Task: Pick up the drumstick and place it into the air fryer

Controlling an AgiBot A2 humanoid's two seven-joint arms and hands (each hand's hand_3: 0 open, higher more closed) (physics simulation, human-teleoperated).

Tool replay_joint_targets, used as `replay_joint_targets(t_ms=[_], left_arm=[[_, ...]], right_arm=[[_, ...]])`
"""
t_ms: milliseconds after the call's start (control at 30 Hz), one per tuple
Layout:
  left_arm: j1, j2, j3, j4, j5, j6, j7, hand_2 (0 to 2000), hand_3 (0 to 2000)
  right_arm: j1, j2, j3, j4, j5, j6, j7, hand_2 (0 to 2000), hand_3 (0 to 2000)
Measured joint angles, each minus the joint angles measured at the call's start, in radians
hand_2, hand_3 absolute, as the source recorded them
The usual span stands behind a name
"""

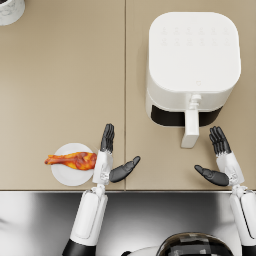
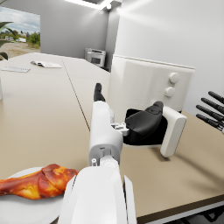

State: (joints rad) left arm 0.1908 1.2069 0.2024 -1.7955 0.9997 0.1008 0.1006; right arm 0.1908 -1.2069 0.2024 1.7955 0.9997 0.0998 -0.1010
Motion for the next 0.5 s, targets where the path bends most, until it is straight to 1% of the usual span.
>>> replay_joint_targets(t_ms=[500], left_arm=[[0.000,0.000,0.000,0.000,0.000,0.000,0.000,0,0]], right_arm=[[0.000,0.000,0.000,0.000,0.000,0.000,0.000,0,0]])
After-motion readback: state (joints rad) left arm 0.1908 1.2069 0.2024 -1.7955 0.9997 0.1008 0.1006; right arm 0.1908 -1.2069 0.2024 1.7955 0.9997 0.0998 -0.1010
